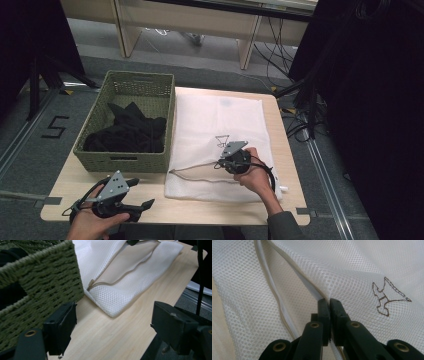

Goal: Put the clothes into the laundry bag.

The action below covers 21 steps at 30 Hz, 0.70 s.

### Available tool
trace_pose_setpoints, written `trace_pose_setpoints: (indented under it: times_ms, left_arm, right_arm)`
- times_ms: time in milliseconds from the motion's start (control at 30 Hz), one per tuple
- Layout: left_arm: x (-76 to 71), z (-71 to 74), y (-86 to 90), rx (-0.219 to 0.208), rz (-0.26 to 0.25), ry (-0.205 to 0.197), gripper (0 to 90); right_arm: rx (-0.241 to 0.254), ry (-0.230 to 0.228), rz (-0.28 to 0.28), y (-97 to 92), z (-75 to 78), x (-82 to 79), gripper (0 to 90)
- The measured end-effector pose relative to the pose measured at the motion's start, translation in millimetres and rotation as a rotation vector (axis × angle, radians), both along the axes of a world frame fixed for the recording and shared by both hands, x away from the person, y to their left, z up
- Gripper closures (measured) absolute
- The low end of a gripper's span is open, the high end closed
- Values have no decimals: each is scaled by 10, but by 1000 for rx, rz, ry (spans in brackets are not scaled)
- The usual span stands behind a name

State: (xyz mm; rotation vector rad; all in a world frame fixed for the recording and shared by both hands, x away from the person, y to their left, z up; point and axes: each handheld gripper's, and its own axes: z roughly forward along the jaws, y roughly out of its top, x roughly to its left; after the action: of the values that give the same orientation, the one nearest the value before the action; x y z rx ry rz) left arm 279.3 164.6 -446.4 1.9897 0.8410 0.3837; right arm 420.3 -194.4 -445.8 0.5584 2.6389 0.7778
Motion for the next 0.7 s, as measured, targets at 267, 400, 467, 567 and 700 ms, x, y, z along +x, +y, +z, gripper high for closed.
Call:
trace_pose_setpoints:
  times_ms: [267, 400, 467, 567, 700]
  left_arm:
    - [102, 59, 38, -10, 32, 8, 200]
    - [203, 194, 108, -12, 67, -15, 200]
    - [288, 297, 173, -13, 84, -29, 200]
    - [478, 437, 285, 13, 129, -26, 201]
    - [665, 533, 372, 51, 162, -16, 200]
  right_arm:
    - [51, -18, 6, -5, 196, 51, 882]
    - [66, -22, 10, -5, 266, 67, 882]
    - [78, -16, 8, -9, 295, 69, 882]
    - [85, -18, 6, -27, 339, 65, 882]
    - [92, -23, 14, -44, 378, 65, 882]
